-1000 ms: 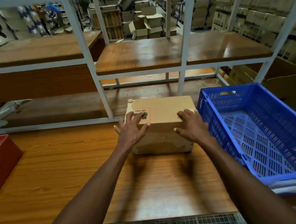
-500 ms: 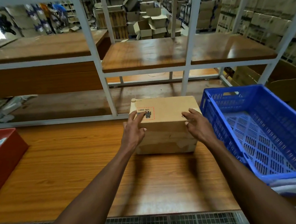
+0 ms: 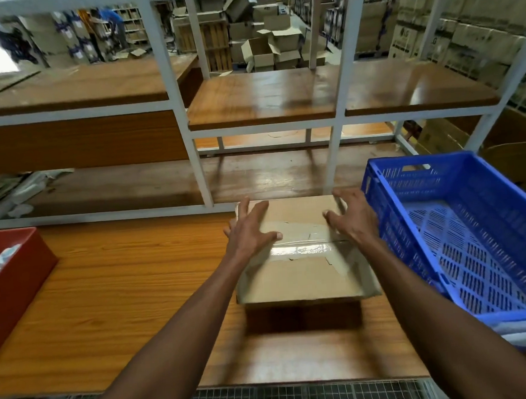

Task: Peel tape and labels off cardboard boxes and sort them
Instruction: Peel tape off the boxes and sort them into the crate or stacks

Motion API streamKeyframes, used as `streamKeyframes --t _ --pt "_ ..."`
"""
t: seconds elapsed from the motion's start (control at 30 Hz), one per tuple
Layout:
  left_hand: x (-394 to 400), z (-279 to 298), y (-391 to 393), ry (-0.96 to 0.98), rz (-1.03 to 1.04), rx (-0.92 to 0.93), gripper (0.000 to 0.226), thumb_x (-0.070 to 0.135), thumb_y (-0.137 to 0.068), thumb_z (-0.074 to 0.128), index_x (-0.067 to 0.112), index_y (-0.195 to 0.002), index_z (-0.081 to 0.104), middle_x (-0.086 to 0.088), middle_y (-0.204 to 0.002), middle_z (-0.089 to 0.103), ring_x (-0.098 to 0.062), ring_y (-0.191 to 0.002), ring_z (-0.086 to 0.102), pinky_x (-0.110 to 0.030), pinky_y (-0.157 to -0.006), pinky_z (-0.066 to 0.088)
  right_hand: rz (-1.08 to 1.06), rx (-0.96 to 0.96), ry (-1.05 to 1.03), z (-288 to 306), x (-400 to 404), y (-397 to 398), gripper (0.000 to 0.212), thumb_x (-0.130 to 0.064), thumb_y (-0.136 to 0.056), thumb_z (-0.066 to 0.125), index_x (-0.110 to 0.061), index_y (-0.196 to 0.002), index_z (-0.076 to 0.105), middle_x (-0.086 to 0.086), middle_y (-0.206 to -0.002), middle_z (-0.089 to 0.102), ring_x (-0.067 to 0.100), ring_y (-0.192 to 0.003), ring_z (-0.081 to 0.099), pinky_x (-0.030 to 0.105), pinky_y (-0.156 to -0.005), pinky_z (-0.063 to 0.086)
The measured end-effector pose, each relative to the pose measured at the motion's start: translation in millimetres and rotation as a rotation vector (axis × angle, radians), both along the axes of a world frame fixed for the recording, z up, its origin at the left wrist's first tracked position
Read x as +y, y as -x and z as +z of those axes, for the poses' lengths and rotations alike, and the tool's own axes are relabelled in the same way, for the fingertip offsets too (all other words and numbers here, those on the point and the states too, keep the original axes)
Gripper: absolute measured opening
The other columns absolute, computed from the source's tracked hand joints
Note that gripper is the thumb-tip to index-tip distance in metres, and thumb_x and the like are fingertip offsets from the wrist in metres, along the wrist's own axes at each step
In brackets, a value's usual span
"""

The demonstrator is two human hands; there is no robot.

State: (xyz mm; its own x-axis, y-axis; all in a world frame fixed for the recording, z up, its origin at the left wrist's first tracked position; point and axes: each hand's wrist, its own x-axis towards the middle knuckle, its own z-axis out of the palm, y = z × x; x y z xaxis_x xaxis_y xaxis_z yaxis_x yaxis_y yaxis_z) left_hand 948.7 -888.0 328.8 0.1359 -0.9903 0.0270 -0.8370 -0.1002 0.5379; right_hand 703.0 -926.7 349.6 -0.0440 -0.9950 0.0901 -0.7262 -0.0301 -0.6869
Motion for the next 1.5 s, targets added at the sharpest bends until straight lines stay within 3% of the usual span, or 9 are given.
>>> streamKeyframes --t 0.37,0.53,0.67,0.87,1.03,1.2,1.33,1.43,1.5 --pt "-14.7 -30.7 -4.2 -0.095 0.027 0.007 0.065 0.051 -0.088 0.075 0.036 -0.145 0.050 -0.005 -0.166 0.022 -0.046 -0.140 0.033 -0.057 -0.114 0.021 0.207 0.412 -0.323 -24.3 -8.6 -25.4 0.070 -0.054 -0.088 0.073 -0.037 -0.151 0.046 0.006 -0.165 0.026 0.043 -0.155 0.007 0.066 -0.120 0.009" --pt "-23.7 -27.2 1.1 -0.107 0.023 -0.128 0.063 0.051 -0.089 0.071 0.037 -0.146 0.047 -0.005 -0.164 0.026 -0.045 -0.142 0.031 -0.061 -0.112 0.023 0.318 0.471 -0.377 -20.9 -5.7 -43.3 0.082 -0.055 -0.086 0.075 -0.039 -0.157 0.036 0.008 -0.160 0.032 0.039 -0.149 0.026 0.059 -0.117 0.027" --pt "-23.6 -15.9 9.9 -0.071 -0.037 -0.316 0.070 0.053 -0.086 0.074 0.037 -0.148 0.046 -0.004 -0.160 0.033 -0.038 -0.142 0.029 -0.057 -0.108 0.028 0.318 0.462 -0.368 -25.8 -13.3 -37.2 0.085 -0.057 -0.086 0.075 -0.041 -0.158 0.034 0.005 -0.165 0.027 0.039 -0.155 0.018 0.058 -0.118 0.025" --pt "-11.9 -15.9 24.9 -0.281 -0.168 -0.334 0.076 0.070 -0.084 0.067 0.035 -0.148 0.046 -0.004 -0.154 0.042 -0.035 -0.142 0.034 -0.058 -0.109 0.029 0.308 0.491 -0.371 -14.1 -31.3 -37.6 0.086 -0.056 -0.084 0.078 -0.042 -0.158 0.036 0.004 -0.166 0.029 0.035 -0.151 0.026 0.056 -0.117 0.026" --pt "-13.0 -12.3 25.8 -0.303 -0.166 -0.379 0.079 0.071 -0.086 0.063 0.037 -0.152 0.039 -0.004 -0.160 0.036 -0.036 -0.144 0.032 -0.058 -0.108 0.029 0.364 0.573 -0.433 1.6 -27.5 -48.8 0.050 -0.040 -0.084 0.082 -0.028 -0.130 0.065 0.006 -0.143 0.052 0.035 -0.129 0.049 0.050 -0.102 0.037" --pt "-2.5 -18.8 36.5 -0.268 -0.143 -0.453 0.064 0.062 -0.095 0.056 0.030 -0.148 0.041 -0.009 -0.152 0.039 -0.037 -0.139 0.036 -0.060 -0.108 0.031 0.427 0.672 -0.382 -17.2 6.3 -47.2 0.056 -0.047 -0.102 0.059 -0.038 -0.154 0.042 0.009 -0.153 0.040 0.038 -0.135 0.046 0.055 -0.108 0.037" --pt "11.2 -19.5 54.0 -0.182 -0.149 -0.433 0.049 0.050 -0.100 0.058 0.022 -0.139 0.049 -0.011 -0.138 0.050 -0.033 -0.125 0.049 -0.052 -0.100 0.043 0.436 0.625 -0.407 -4.1 0.5 -40.6 0.060 -0.051 -0.100 0.060 -0.037 -0.156 0.041 0.007 -0.163 0.033 0.038 -0.143 0.041 0.053 -0.111 0.033" --pt "14.1 -17.0 47.3 -0.297 -0.268 -0.400 0.075 0.071 -0.088 0.061 0.021 -0.143 0.049 -0.012 -0.143 0.050 -0.034 -0.128 0.050 -0.049 -0.099 0.048 0.426 0.593 -0.409 -8.8 0.3 -40.7 0.061 -0.050 -0.100 0.061 -0.039 -0.156 0.040 0.005 -0.165 0.031 0.037 -0.144 0.039 0.053 -0.113 0.030" --pt "17.1 -17.4 35.5 -0.424 -0.363 -0.361 0.107 0.081 -0.077 0.065 0.025 -0.160 0.027 -0.011 -0.166 0.027 -0.038 -0.150 0.028 -0.056 -0.115 0.037 0.405 0.546 -0.363 -16.8 3.7 -37.3 0.060 -0.050 -0.100 0.060 -0.039 -0.156 0.040 0.002 -0.166 0.030 0.034 -0.146 0.038 0.054 -0.116 0.027"
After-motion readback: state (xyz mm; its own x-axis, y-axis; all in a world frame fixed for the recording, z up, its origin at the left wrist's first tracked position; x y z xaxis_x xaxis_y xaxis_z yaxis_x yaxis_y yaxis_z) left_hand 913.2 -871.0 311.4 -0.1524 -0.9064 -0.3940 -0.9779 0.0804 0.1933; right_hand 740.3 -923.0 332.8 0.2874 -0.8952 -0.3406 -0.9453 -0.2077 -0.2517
